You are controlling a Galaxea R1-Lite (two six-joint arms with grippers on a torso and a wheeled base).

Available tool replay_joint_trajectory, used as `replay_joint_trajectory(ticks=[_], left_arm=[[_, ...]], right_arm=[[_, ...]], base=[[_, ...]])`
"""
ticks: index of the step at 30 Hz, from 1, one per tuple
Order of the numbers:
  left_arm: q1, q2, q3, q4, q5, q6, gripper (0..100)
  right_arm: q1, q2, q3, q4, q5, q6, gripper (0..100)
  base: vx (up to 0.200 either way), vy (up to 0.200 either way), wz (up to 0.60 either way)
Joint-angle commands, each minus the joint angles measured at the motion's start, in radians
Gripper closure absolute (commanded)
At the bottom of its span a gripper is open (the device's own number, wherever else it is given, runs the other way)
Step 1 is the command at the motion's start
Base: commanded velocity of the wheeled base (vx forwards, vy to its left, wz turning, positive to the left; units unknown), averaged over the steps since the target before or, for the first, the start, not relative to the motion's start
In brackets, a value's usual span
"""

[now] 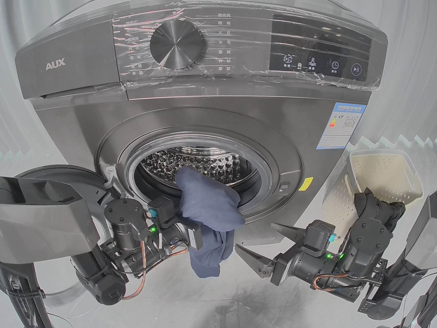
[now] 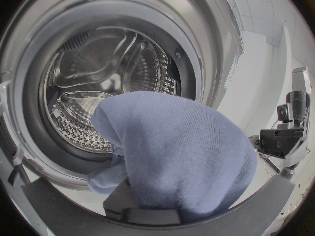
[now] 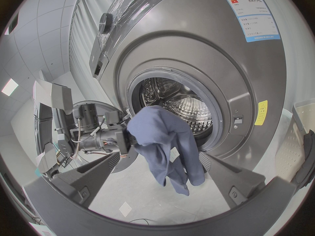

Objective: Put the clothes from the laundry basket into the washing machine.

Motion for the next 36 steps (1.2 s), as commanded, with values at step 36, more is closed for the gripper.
replay_joint_trajectory(ticks=[36], left_arm=[[0.15,0.51,-1.301,0.51,0.176,-0.021,100]], right_arm=[[0.002,-0.034,0.027,-0.001,0.012,0.0,0]], base=[[0.0,0.0,0.0]])
